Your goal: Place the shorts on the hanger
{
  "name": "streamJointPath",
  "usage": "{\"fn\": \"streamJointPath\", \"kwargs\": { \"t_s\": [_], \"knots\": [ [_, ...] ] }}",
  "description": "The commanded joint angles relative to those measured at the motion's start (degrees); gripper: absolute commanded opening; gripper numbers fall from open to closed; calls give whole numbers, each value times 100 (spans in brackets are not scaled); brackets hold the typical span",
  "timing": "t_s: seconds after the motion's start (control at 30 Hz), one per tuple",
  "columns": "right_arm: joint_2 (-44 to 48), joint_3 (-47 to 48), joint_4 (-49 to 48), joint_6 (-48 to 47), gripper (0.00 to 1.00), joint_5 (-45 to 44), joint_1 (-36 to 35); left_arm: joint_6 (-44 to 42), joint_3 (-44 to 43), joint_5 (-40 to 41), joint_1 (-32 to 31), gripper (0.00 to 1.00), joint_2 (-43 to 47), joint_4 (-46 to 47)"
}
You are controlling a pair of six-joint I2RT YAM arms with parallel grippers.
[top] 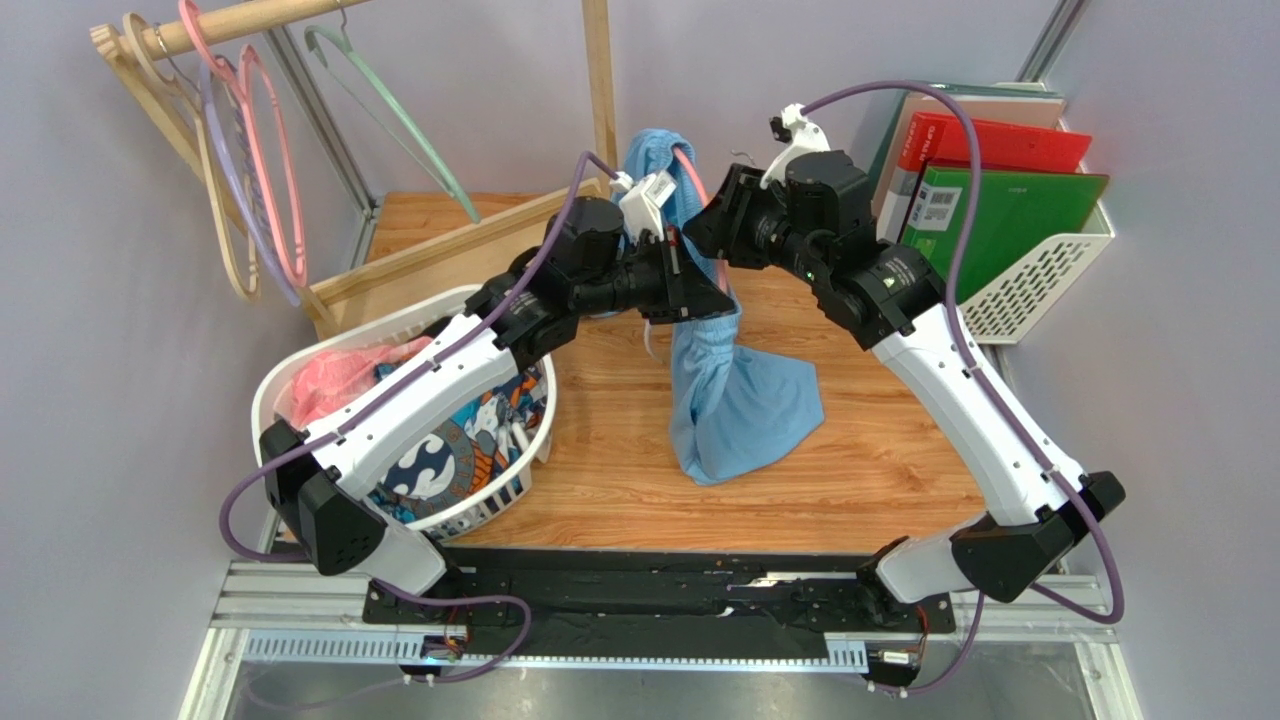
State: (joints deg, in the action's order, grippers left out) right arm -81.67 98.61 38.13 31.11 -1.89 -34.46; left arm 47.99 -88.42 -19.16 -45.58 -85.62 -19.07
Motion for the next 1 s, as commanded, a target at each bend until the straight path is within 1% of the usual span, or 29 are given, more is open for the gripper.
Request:
{"fn": "streamJointPath", "kwargs": {
  "t_s": [0.0,0.03,0.07,0.1,0.2,0.3,0.4,0.47,0.53,0.63,0.73,0.87,0.97],
  "knots": [
    [169,202,-816,-44,66,356,-79,255,-421,-97,58,0,125,202],
    [195,238,-816,-227,77,347,-79,272,-474,-27,154,0,134,98],
    [265,290,-816,-289,82,260,-70,281,-570,26,207,0,151,53],
    [318,308,-816,-342,90,198,-61,299,-597,26,260,0,169,35],
    [537,352,-851,-509,97,-30,53,334,-720,96,436,0,213,-88],
    [765,396,-842,-641,100,-110,272,308,-869,236,524,0,265,-149],
    [924,518,-667,-800,100,-338,518,220,-1089,465,542,0,248,-263],
    [986,572,-492,-774,100,-417,817,211,-1282,659,594,0,239,-369],
    [1083,642,-412,-712,100,-382,1193,211,-1405,903,717,0,222,-510],
    [1162,730,-271,-642,100,-242,1616,273,-1616,993,919,0,169,-528],
    [1258,713,-183,-580,100,-110,1924,299,-2054,1054,1129,0,46,-484],
    [1320,677,-157,-598,100,-57,2031,369,-2512,1020,1359,0,-200,-282],
    [1320,660,-131,-615,100,-31,2048,352,-2828,826,1543,0,-437,201]
  ]
}}
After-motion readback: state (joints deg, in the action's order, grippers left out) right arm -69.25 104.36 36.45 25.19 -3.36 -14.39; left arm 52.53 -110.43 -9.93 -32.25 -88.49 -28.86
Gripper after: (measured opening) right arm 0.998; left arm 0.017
